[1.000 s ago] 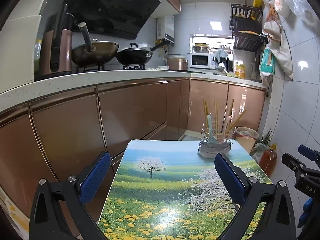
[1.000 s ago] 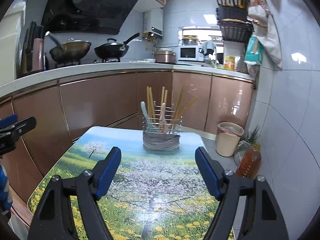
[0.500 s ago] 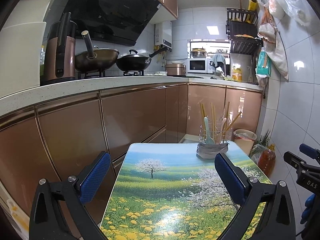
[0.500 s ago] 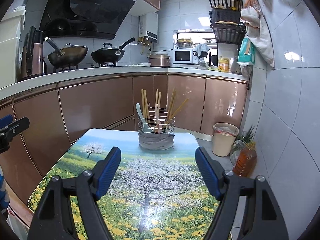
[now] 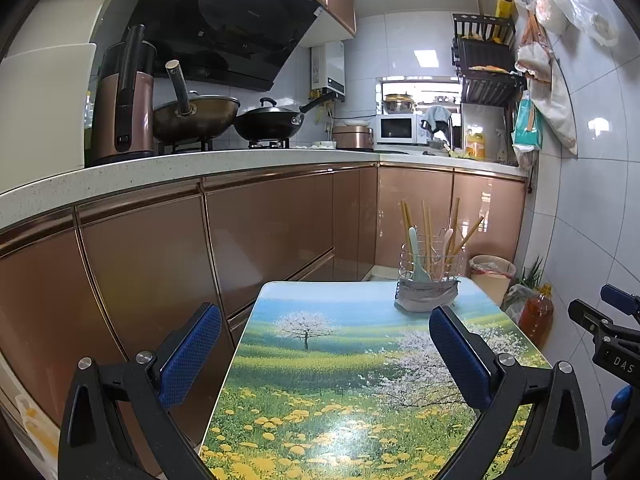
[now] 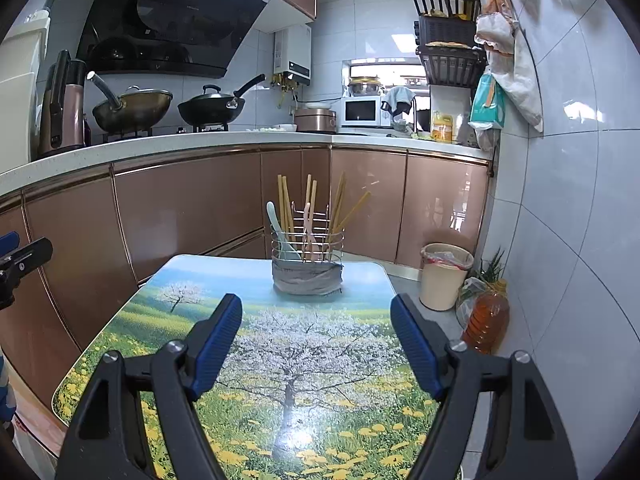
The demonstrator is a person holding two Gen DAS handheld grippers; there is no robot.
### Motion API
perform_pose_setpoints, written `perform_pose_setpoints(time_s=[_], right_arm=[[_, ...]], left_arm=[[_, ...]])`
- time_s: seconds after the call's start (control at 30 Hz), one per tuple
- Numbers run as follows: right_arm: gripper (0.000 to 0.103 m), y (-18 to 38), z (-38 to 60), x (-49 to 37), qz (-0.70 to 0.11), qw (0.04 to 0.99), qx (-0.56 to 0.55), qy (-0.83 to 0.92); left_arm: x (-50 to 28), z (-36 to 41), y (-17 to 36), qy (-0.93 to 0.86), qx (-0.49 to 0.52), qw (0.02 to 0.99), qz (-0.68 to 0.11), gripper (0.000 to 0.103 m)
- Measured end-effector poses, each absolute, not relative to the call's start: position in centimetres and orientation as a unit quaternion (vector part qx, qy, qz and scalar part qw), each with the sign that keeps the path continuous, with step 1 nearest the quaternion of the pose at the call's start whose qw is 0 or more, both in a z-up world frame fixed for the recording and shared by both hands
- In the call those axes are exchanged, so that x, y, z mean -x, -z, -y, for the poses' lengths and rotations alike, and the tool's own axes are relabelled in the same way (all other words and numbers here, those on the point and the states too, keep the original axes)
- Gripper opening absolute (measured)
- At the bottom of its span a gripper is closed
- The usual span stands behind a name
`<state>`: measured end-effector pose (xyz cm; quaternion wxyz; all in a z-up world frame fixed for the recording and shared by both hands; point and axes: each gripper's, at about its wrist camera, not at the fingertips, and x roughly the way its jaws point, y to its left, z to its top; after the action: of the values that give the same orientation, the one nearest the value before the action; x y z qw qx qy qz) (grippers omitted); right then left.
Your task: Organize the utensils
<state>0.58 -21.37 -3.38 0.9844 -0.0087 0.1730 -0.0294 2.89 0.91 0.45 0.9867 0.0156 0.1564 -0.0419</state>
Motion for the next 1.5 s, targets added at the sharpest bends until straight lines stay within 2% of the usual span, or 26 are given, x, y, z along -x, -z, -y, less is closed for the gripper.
perform_pose_setpoints(time_s=[1.5], right_arm=[[0.076, 5.0, 20.6, -2.2, -0.188, 0.982, 0.015, 0.026]], left_arm=[[-3.8, -1.3, 0.7, 0.027, -0.001, 0.984, -0.176, 0.102]])
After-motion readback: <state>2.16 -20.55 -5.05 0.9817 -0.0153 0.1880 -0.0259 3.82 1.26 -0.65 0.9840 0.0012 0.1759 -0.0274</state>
